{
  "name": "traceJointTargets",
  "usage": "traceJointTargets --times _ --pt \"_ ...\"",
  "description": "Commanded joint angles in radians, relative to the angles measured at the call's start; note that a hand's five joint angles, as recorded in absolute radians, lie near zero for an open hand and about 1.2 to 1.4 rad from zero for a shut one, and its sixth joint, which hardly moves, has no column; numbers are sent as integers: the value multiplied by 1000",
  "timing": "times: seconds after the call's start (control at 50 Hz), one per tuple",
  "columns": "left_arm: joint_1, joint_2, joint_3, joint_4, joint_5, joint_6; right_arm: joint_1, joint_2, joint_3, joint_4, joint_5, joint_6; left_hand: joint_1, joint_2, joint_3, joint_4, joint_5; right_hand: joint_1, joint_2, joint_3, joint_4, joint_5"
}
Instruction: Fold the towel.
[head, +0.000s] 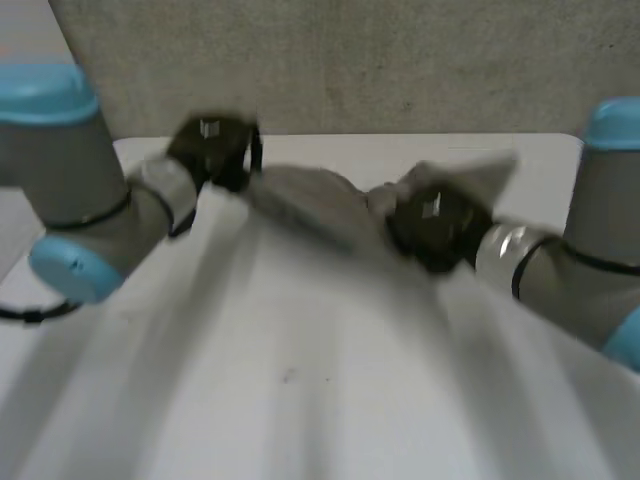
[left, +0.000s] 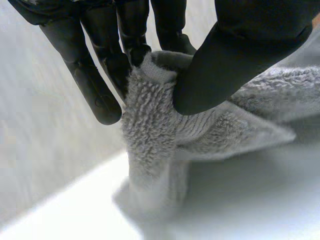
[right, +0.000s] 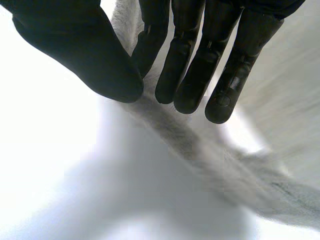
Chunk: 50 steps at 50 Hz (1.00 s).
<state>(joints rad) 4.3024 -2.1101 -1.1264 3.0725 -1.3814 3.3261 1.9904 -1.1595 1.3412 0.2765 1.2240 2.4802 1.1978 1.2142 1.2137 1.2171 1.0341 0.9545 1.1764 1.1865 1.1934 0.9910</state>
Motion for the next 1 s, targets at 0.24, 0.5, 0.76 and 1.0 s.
traceJointTargets --times 0.24,0.5,0.76,1.0 --pt "-29 47 -242 -118 24 236 33 44 140 -71 -29 78 -450 -466 -466 -469 -461 442 220 210 203 231" --pt "-49 174 -367 -28 -7 121 8 26 205 -240 -6 200 -453 -469 -469 -472 -464 -62 -284 -294 -301 -273" --pt "28 259 -572 239 -226 44 -74 -11 283 -210 -29 187 -646 -662 -662 -665 -657 -291 -513 -523 -530 -502" --pt "45 191 -547 242 -206 -232 -78 -11 340 -223 -24 187 -788 -804 -804 -807 -798 -406 -628 -638 -645 -617"
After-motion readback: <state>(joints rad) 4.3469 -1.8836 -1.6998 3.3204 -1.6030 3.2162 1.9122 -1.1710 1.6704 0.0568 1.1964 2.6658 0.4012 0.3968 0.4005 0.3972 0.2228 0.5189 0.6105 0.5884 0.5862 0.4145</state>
